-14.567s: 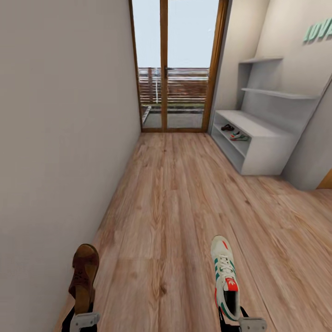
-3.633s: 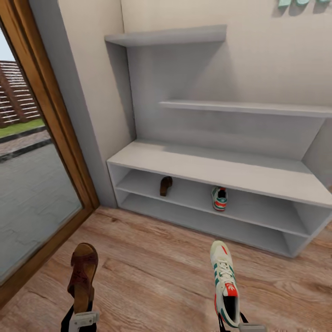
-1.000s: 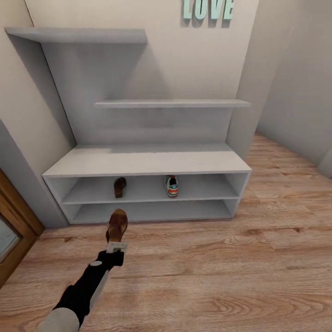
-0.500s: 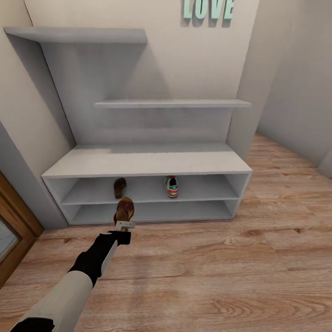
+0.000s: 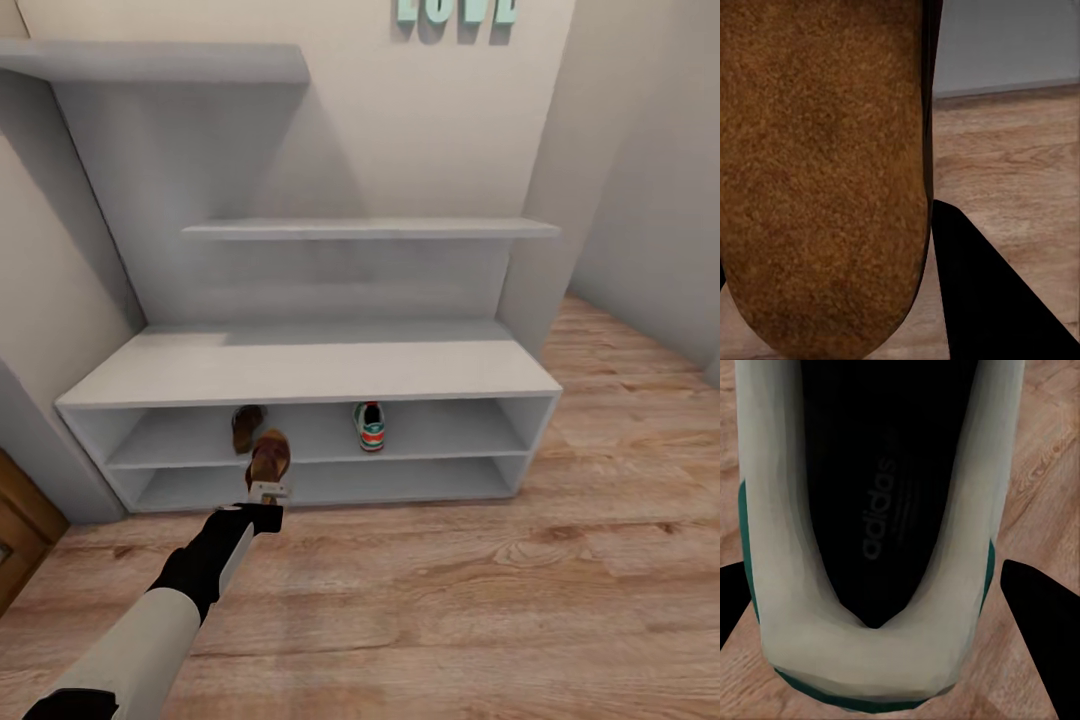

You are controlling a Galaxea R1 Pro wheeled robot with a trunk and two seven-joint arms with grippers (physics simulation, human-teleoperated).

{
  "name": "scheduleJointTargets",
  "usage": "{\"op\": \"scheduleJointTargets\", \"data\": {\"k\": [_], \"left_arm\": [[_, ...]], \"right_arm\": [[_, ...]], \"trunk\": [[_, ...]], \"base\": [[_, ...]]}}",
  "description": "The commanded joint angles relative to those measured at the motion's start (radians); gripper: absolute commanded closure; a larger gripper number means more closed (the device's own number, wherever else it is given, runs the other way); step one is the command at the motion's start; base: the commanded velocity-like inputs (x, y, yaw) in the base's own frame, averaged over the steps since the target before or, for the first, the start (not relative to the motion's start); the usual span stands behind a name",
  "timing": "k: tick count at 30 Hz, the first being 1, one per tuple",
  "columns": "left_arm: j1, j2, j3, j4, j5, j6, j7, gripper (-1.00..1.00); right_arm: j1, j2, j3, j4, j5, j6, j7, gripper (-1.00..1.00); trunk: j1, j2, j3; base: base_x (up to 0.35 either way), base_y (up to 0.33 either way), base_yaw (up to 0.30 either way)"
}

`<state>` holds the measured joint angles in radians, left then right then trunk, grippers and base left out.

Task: Pick up the two gym shoes and the two sandals from the corridor floor and place them onto the hallstand (shoe rack) in the corridor, making sure they are on the rack and not on the floor. Arrange them so the two gym shoes are next to each other and the two sandals are next to each other.

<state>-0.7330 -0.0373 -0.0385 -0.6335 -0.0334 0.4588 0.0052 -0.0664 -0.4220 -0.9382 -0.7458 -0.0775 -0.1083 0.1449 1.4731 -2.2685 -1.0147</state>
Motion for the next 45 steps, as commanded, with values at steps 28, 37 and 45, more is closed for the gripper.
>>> {"op": "scheduleJointTargets", "data": {"k": [28, 37, 45], "left_arm": [[0.004, 0.002, 0.001, -0.010, -0.001, 0.006, -0.006, 1.00], [0.004, 0.005, -0.003, -0.015, -0.001, 0.006, -0.007, 1.00], [0.004, 0.004, 0.003, -0.015, -0.006, 0.004, -0.002, 1.00]], "right_arm": [[-0.001, 0.000, -0.002, 0.001, -0.008, -0.004, 0.008, 1.00], [-0.001, 0.001, -0.002, 0.006, -0.004, -0.005, 0.008, 1.00], [-0.001, 0.005, -0.002, 0.005, -0.004, -0.005, 0.008, 1.00]], "trunk": [[0.062, -0.112, -0.078], [0.069, -0.126, -0.087], [0.069, -0.126, -0.087]], "base": [[0.038, -0.005, 0.000], [0.000, 0.000, 0.000], [0.072, 0.000, 0.000]]}}
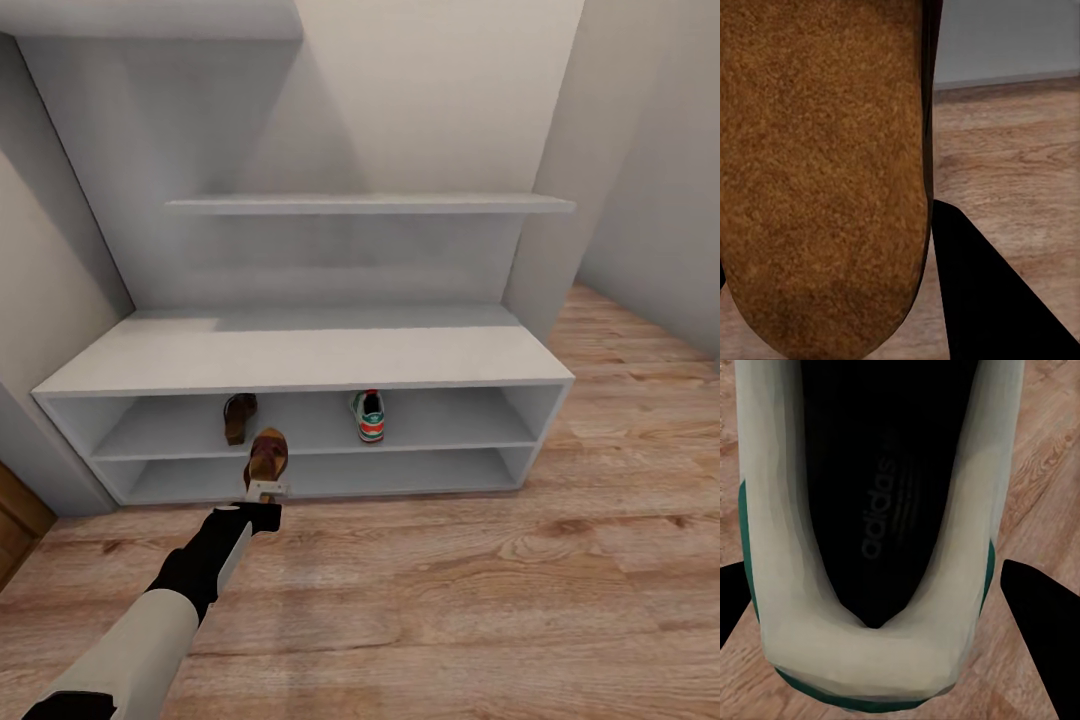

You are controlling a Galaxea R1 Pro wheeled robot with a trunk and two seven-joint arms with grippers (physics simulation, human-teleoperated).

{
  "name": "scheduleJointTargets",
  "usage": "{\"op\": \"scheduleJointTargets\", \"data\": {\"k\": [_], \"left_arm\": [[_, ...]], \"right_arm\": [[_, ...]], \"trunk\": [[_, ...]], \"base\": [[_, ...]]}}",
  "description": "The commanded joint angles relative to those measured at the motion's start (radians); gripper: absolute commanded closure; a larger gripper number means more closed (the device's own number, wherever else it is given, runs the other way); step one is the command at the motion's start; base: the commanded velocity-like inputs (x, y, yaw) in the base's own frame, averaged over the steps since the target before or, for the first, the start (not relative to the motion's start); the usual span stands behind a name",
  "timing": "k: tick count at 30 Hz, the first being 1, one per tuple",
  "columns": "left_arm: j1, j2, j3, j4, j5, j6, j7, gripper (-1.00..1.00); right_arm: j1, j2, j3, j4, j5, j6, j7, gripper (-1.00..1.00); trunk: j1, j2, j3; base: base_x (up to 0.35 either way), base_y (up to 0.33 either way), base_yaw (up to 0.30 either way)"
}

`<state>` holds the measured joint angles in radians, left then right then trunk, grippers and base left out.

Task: Pick up the two gym shoes and the two sandals from the corridor floor and place them onto the hallstand (shoe rack) in the corridor, making sure they are on the rack and not on the floor. Arrange them so the two gym shoes are next to each other and the two sandals are next to each other.

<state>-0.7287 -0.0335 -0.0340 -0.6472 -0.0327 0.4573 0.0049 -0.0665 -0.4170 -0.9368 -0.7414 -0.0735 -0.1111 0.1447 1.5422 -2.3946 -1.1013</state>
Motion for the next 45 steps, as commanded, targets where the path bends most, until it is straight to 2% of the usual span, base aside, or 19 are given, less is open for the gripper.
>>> {"op": "scheduleJointTargets", "data": {"k": [1, 17, 29, 39, 45], "left_arm": [[0.000, 0.000, -0.001, -0.002, -0.007, 0.006, -0.002, 1.00], [0.000, 0.001, -0.001, 0.000, -0.004, 0.006, -0.001, 1.00], [0.000, 0.002, -0.001, 0.006, -0.003, 0.006, 0.000, 1.00], [0.000, 0.000, 0.003, 0.009, -0.006, 0.004, 0.003, 1.00], [0.000, 0.000, 0.003, 0.000, -0.007, 0.004, 0.003, 1.00]], "right_arm": [[-0.001, 0.000, -0.004, 0.001, -0.008, -0.002, 0.008, 1.00], [-0.001, 0.001, -0.004, -0.001, -0.008, -0.001, 0.008, 1.00], [-0.001, 0.001, -0.004, 0.000, -0.007, -0.001, 0.008, 1.00], [-0.001, 0.001, -0.004, -0.001, -0.008, -0.001, 0.007, 1.00], [-0.001, 0.001, -0.004, 0.000, -0.007, -0.001, 0.007, 1.00]], "trunk": [[0.000, 0.000, -0.001], [0.000, 0.000, -0.001], [0.000, 0.000, -0.001], [0.039, -0.070, -0.043], [0.042, -0.077, -0.049]], "base": [[0.310, 0.000, 0.000], [0.330, 0.000, 0.000], [0.034, 0.000, 0.080], [0.000, 0.000, 0.002], [0.000, 0.000, 0.000]]}}
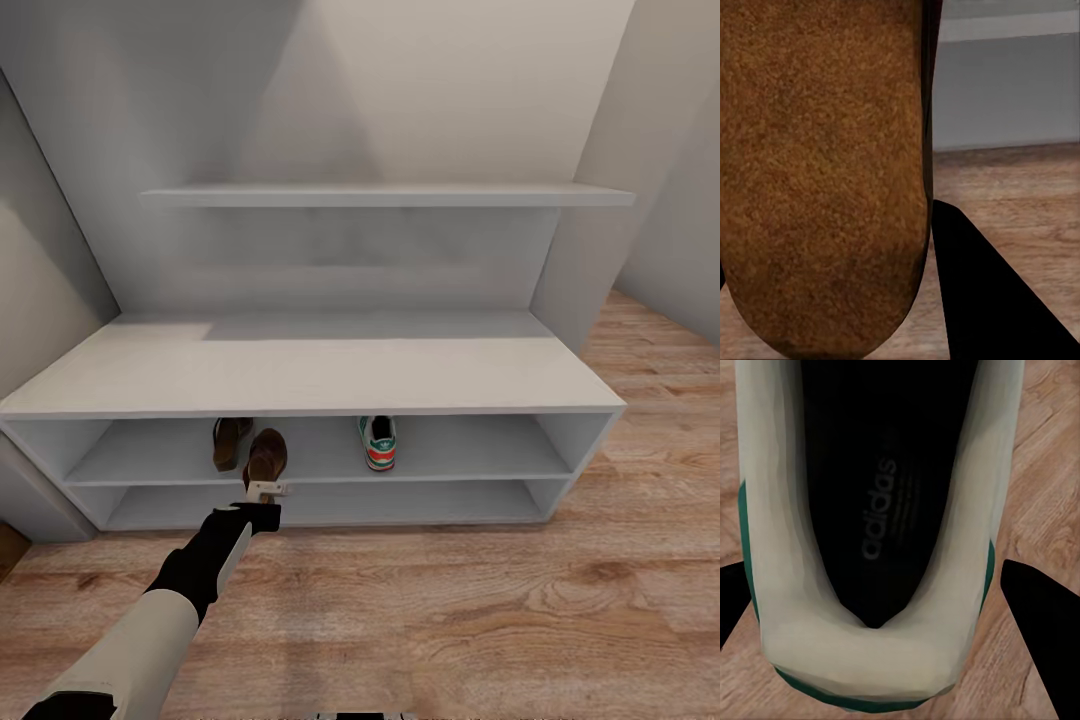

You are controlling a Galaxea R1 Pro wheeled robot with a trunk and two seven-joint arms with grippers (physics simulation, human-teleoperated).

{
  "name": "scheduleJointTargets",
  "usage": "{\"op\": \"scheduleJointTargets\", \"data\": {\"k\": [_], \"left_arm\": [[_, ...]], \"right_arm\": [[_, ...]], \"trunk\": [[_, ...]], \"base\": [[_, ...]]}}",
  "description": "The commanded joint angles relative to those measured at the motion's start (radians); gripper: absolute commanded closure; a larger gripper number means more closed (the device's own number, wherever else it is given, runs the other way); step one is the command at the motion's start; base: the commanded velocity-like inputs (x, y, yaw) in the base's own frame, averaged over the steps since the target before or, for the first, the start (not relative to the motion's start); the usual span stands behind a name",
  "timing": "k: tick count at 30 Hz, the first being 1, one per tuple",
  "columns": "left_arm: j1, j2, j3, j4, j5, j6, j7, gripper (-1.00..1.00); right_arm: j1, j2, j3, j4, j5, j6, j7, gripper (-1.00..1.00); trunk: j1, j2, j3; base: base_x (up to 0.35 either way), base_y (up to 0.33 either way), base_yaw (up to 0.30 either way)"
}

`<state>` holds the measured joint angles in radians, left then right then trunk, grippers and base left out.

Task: Pick up the two gym shoes and the two sandals from the corridor floor and place them onto the hallstand (shoe rack) in the corridor, making sure they are on the rack and not on the floor. Arrange them so the two gym shoes are next to each other and the two sandals are next to each other.

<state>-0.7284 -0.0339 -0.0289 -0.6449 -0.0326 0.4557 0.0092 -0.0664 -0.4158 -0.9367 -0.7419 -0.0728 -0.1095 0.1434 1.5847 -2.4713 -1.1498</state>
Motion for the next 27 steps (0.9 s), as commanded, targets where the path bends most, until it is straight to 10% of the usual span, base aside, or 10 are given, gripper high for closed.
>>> {"op": "scheduleJointTargets", "data": {"k": [1, 27], "left_arm": [[0.000, 0.000, -0.002, -0.002, -0.007, 0.006, -0.001, 1.00], [0.000, 0.003, -0.003, -0.004, -0.004, 0.001, -0.001, 1.00]], "right_arm": [[-0.001, 0.000, -0.004, 0.001, -0.008, -0.002, 0.009, 1.00], [-0.001, 0.000, -0.004, 0.004, -0.007, -0.002, 0.008, 1.00]], "trunk": [[0.004, -0.008, -0.004], [0.011, -0.022, -0.010]], "base": [[0.000, 0.000, 0.000], [0.081, 0.001, 0.000]]}}
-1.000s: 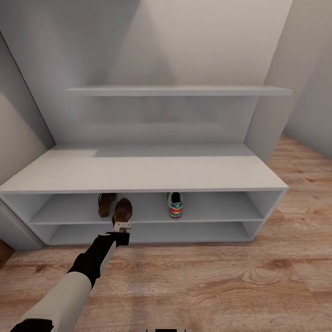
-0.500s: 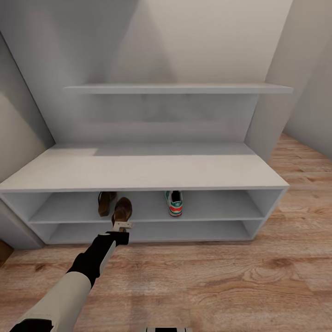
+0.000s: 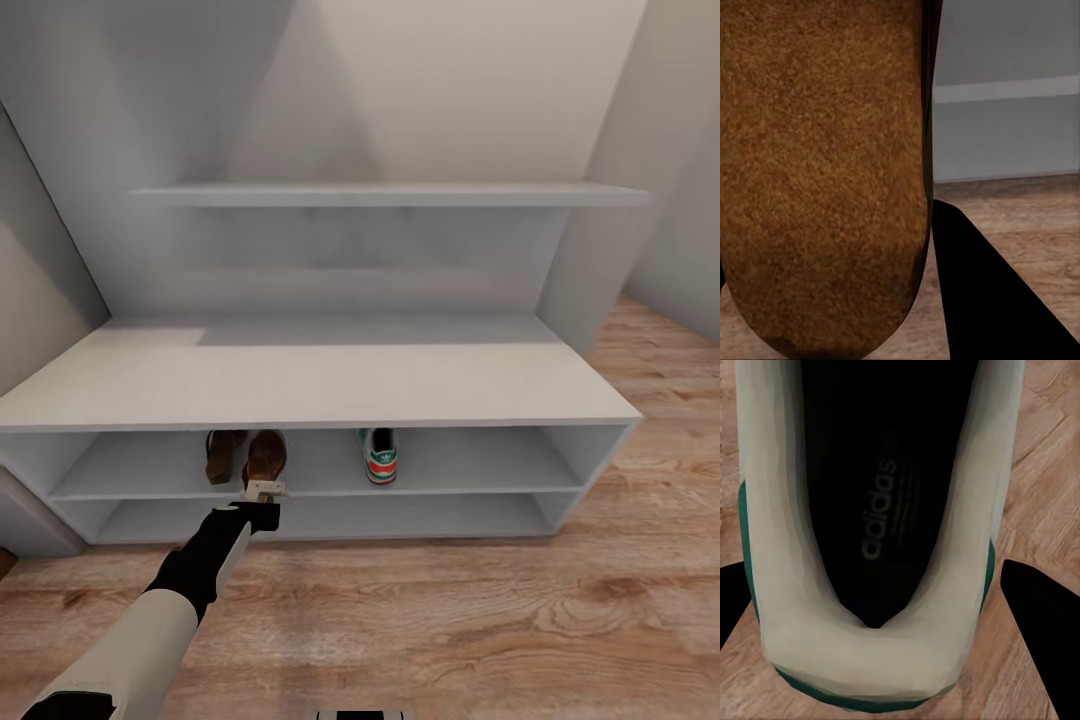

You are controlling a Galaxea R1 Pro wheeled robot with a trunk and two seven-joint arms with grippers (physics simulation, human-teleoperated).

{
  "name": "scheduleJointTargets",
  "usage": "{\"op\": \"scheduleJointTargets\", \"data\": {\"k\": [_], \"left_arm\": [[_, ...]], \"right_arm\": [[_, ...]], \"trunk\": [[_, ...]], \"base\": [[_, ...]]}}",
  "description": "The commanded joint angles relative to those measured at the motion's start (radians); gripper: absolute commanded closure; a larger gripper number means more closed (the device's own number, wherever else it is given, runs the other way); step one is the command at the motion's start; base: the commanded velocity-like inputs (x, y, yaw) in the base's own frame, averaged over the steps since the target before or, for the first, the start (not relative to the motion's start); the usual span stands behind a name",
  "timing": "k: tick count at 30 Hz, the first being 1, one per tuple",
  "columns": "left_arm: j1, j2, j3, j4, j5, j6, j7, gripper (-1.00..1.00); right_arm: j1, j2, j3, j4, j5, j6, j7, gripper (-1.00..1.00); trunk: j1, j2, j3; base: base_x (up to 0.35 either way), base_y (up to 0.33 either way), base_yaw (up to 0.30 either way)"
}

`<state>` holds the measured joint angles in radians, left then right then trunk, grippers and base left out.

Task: Pick up the two gym shoes and the two sandals from the corridor floor and place them onto the hallstand (shoe rack) in the corridor, making sure they are on the rack and not on the floor. Arrange them so the two gym shoes are next to each other and the two sandals are next to each other.

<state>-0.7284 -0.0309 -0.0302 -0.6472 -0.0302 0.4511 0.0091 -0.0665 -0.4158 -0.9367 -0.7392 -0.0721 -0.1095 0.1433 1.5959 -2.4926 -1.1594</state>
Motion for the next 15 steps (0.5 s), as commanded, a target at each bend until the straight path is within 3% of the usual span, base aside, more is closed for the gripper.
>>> {"op": "scheduleJointTargets", "data": {"k": [1, 15], "left_arm": [[0.000, 0.000, -0.002, -0.001, -0.007, 0.006, 0.000, 1.00], [0.000, 0.000, -0.002, 0.000, -0.005, 0.004, 0.020, 1.00]], "right_arm": [[-0.001, 0.000, -0.003, 0.001, -0.008, -0.002, 0.009, 1.00], [-0.001, 0.000, -0.004, 0.001, -0.008, -0.002, 0.009, 1.00]], "trunk": [[0.000, 0.000, -0.001], [0.000, 0.000, -0.001]], "base": [[0.261, 0.064, 0.000], [0.147, 0.033, 0.000]]}}
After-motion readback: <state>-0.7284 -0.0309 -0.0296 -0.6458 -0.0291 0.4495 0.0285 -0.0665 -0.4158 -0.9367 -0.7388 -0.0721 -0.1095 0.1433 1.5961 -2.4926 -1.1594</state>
